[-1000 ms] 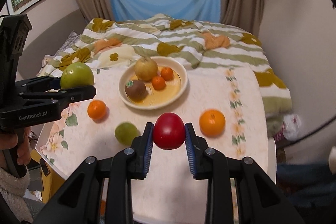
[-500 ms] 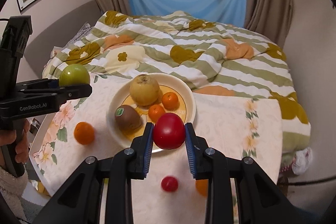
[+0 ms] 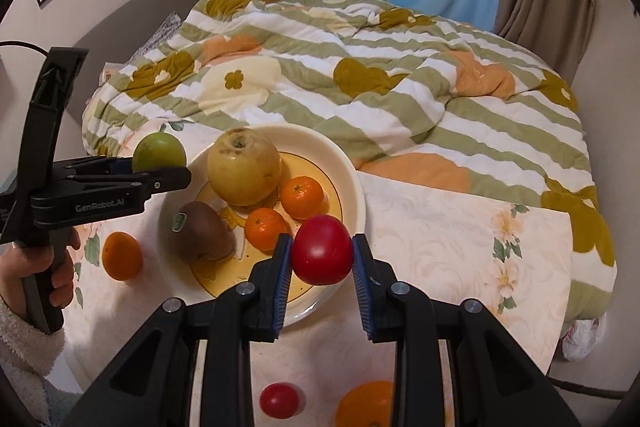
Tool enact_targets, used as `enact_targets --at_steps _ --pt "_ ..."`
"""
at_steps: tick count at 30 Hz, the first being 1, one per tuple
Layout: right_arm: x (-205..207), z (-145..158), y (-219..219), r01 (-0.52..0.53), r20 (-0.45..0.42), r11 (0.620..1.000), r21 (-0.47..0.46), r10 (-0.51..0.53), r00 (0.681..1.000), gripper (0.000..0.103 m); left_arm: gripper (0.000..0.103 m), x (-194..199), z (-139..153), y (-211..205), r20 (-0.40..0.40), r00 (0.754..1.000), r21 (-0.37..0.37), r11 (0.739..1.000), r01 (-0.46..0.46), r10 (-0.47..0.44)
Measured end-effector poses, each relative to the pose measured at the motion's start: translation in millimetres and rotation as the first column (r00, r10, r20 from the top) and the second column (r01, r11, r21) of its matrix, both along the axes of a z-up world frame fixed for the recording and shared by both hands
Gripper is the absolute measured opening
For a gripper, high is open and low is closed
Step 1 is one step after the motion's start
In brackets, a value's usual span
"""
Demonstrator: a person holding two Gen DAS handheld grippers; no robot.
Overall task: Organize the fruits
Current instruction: 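Carry the green apple into the bowl and open the left tool while the right tool carries the tomato, then lower the red tomato into the bowl and open the right tool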
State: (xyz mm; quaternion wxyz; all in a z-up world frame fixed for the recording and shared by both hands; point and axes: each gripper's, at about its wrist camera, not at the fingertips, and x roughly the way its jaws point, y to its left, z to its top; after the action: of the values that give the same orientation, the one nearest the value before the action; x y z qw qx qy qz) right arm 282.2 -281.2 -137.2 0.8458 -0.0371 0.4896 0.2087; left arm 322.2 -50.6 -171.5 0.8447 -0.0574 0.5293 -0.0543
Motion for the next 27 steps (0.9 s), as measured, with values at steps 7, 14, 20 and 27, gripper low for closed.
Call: enact_targets --at_steps 7,14,20,27 --pt "6 -4 -4 0.008 -0.01 1.0 0.002 -0.008 1.0 0.027 0.068 5 -5 -2 0.0 1.0 -0.001 1.0 0.0 0.0" --pt "5 -2 -8 0.021 -0.004 1.0 0.006 -0.021 1.0 0.027 0.103 -2 18 -2 0.085 0.996 0.036 0.999 0.0 -0.003" --pt "3 1 -4 0.002 0.0 1.0 0.006 -0.002 1.0 0.027 0.103 -17 37 9 0.093 0.995 0.042 0.999 -0.025 0.021" --pt "12 0 6 -0.043 -0.008 0.998 0.039 0.043 0.999 0.027 0.103 -43 55 25 0.104 0.993 0.09 0.994 -0.069 0.06"
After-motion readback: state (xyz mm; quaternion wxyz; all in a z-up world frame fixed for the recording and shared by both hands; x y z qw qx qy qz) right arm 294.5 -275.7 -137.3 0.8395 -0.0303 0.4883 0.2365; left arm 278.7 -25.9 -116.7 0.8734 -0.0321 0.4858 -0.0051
